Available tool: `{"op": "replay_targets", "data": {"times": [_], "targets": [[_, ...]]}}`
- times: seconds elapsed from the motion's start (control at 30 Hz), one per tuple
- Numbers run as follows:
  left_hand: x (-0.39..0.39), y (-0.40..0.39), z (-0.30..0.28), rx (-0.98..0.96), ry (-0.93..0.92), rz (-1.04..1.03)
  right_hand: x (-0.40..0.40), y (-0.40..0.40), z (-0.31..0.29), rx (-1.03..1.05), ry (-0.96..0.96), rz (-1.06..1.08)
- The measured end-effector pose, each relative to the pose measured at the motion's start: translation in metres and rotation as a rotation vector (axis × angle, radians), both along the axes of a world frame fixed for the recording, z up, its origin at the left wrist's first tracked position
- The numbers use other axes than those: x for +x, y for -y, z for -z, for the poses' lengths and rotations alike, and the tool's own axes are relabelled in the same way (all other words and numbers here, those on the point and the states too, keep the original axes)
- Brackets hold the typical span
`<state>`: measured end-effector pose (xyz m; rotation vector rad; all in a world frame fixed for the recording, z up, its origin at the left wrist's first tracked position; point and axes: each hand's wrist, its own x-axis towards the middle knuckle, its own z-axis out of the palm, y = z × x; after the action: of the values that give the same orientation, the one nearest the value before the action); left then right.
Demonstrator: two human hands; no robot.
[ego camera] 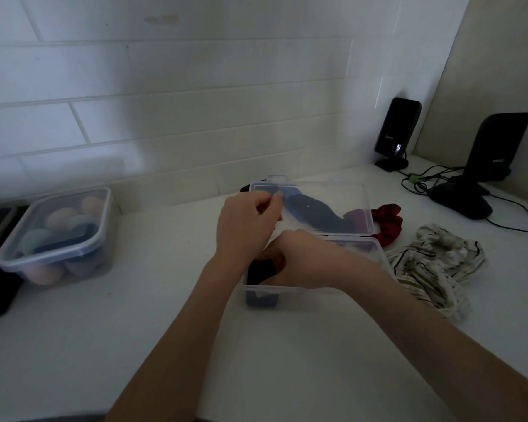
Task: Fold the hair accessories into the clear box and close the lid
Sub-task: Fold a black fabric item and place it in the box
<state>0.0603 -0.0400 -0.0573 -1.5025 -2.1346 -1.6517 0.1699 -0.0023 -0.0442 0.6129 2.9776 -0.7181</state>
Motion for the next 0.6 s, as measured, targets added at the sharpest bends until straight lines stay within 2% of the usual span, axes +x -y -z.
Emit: {"op": "replay_targets", "data": {"times": [0.2,0.43,0.6], "targets": [[0.0009,-0.0008,0.0002,-0.026,0.032,-0.004,-0.0022,0.0022,0.0032,0.004,-0.029,0.000],[0.0032,0.0009,-0.0020,-0.036,0.102,0.002,0.0046,0.0000,-0.0024,0.165,0.150,0.043],[0.0010,0.0008,-0.0013,-0.069,0.080,0.018,0.0065,-0.0002,-0.0028,0.085,0.149,-0.020]]}}
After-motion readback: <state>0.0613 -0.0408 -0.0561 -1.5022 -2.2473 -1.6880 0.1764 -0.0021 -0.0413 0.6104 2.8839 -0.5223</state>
